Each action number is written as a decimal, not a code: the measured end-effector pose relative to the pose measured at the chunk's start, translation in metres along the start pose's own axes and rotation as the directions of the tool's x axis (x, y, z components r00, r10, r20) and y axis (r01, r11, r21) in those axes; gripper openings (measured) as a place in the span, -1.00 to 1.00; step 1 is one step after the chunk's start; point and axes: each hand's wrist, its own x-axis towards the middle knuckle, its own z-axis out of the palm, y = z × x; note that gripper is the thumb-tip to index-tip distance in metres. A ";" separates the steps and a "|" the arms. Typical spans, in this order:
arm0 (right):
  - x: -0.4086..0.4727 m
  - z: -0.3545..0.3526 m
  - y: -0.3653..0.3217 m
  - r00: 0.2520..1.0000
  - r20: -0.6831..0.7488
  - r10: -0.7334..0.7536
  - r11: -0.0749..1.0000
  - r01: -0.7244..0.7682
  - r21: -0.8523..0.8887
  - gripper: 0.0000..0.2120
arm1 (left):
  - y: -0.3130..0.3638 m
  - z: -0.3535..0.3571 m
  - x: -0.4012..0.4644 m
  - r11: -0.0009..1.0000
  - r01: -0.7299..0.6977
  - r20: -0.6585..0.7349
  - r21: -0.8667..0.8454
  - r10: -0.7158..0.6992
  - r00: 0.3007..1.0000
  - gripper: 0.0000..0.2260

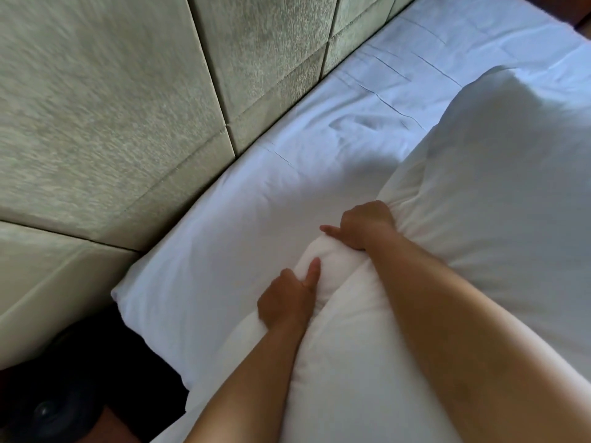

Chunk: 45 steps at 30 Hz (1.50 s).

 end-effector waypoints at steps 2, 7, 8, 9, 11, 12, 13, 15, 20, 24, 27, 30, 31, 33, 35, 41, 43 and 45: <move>-0.004 -0.004 -0.001 1.000 -0.016 0.015 1.000 -0.015 -0.007 -0.34 | 0.000 -0.009 -0.003 1.000 -0.018 0.025 -0.021 0.019 1.000 -0.30; -0.021 -0.044 0.013 0.985 -0.172 0.024 0.997 -0.012 0.071 -0.40 | 0.007 -0.051 -0.009 0.989 -0.114 0.025 -0.090 0.117 0.993 -0.33; -0.024 -0.056 0.017 0.978 -0.205 0.036 0.996 -0.019 0.083 -0.41 | 0.011 -0.063 -0.008 0.984 -0.141 0.005 -0.108 0.143 0.990 -0.33; -0.026 -0.068 0.021 0.972 -0.231 0.052 0.995 -0.031 0.091 -0.41 | 0.014 -0.076 -0.007 0.978 -0.170 -0.020 -0.119 0.168 0.986 -0.33; -0.027 -0.095 0.022 0.956 -0.284 0.072 0.994 -0.045 0.101 -0.42 | 0.017 -0.105 -0.003 0.970 -0.209 -0.072 -0.123 0.202 0.977 -0.35; -0.026 -0.110 0.019 0.946 -0.315 0.072 0.994 -0.042 0.102 -0.42 | 0.015 -0.120 0.000 0.969 -0.217 -0.099 -0.120 0.206 0.974 -0.36; -0.023 -0.126 0.014 0.939 -0.339 0.063 0.995 -0.031 0.098 -0.42 | 0.012 -0.135 0.004 0.969 -0.218 -0.126 -0.114 0.203 0.971 -0.36; -0.013 -0.158 0.001 0.927 -0.374 0.029 0.997 0.002 0.083 -0.44 | 0.003 -0.165 0.015 0.972 -0.219 -0.184 -0.082 0.201 0.962 -0.37; 0.026 -0.236 -0.016 0.867 -0.497 0.035 0.996 0.008 0.085 -0.42 | 0.001 -0.247 0.063 0.962 -0.268 -0.321 0.046 0.268 0.908 -0.34; 0.079 -0.266 -0.023 0.876 -0.478 0.068 0.994 -0.018 0.109 -0.50 | 0.001 -0.284 0.108 0.918 -0.243 -0.366 0.313 0.353 0.861 -0.47; 0.103 -0.252 -0.037 0.924 -0.381 0.019 0.999 -0.003 0.043 -0.62 | -0.004 -0.283 0.119 0.821 -0.237 -0.309 0.519 0.439 0.844 -0.58; 0.101 -0.246 -0.055 0.958 -0.287 -0.016 0.998 0.035 0.060 -0.64 | -0.006 -0.280 0.119 0.795 -0.253 -0.274 0.552 0.459 0.845 -0.63; 0.097 -0.251 -0.060 0.949 -0.314 -0.021 0.997 0.043 0.065 -0.66 | -0.006 -0.281 0.119 0.806 -0.260 -0.269 0.533 0.452 0.850 -0.65; 0.086 -0.258 -0.064 0.926 -0.375 -0.031 0.997 0.053 0.048 -0.69 | -0.006 -0.282 0.119 0.847 -0.278 -0.263 0.453 0.425 0.866 -0.72; 0.071 -0.256 -0.059 0.919 -0.394 -0.012 0.999 0.027 0.034 -0.69 | -0.006 -0.284 0.118 0.905 -0.292 -0.241 0.310 0.371 0.897 -0.76; 0.009 -0.243 -0.019 0.905 -0.414 0.101 0.993 -0.067 0.097 -0.62 | -0.006 -0.294 0.079 0.958 -0.208 -0.225 0.197 0.250 0.942 -0.73; -0.017 -0.234 -0.010 0.903 -0.418 0.096 0.995 -0.071 0.076 -0.57 | -0.003 -0.296 0.055 0.965 -0.203 -0.278 0.164 0.243 0.929 -0.72; -0.049 -0.223 -0.005 0.902 -0.422 0.091 0.994 -0.053 0.100 -0.53 | 0.001 -0.293 0.027 0.961 -0.234 -0.330 0.146 0.270 0.905 -0.72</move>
